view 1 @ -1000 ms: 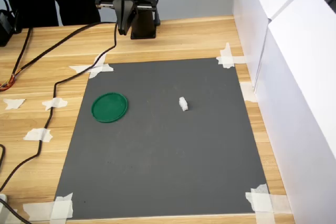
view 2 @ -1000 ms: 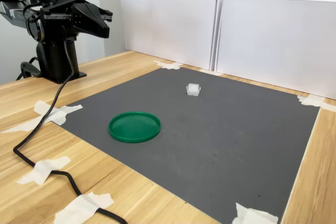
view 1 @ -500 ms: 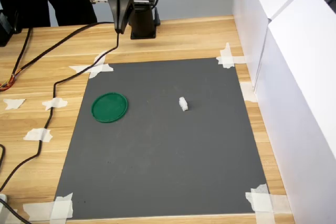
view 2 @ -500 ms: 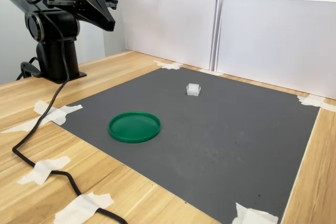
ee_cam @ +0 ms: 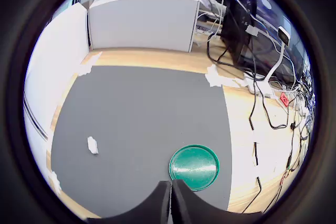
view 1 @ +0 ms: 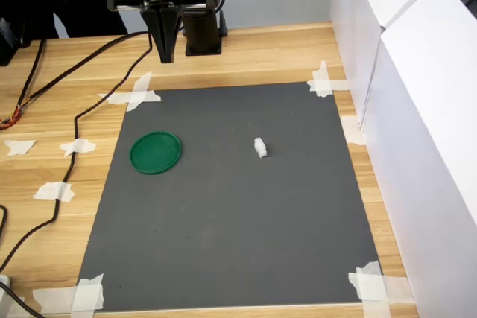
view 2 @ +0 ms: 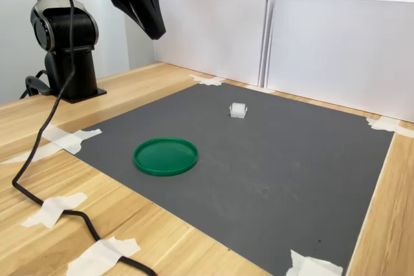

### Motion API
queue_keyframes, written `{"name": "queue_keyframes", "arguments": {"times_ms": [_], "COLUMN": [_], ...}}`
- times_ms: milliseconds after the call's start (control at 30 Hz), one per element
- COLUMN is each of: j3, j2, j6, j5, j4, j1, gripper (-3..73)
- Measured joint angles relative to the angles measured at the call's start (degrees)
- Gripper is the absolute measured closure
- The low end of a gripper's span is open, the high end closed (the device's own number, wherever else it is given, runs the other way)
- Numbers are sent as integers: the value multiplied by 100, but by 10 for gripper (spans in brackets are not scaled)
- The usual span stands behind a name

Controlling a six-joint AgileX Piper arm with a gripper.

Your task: Grasp a white terminal and put it on the green lid.

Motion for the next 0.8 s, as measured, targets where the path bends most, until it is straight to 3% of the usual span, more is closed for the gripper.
{"name": "queue_keyframes", "arguments": {"times_ms": [533,800], "j3": [-948,-1599], "j2": [1836,2252], "j6": [-1131,-1531], "j5": [1301,1844], "j4": [-17,53], "j1": [0,222], "gripper": [709,602]}}
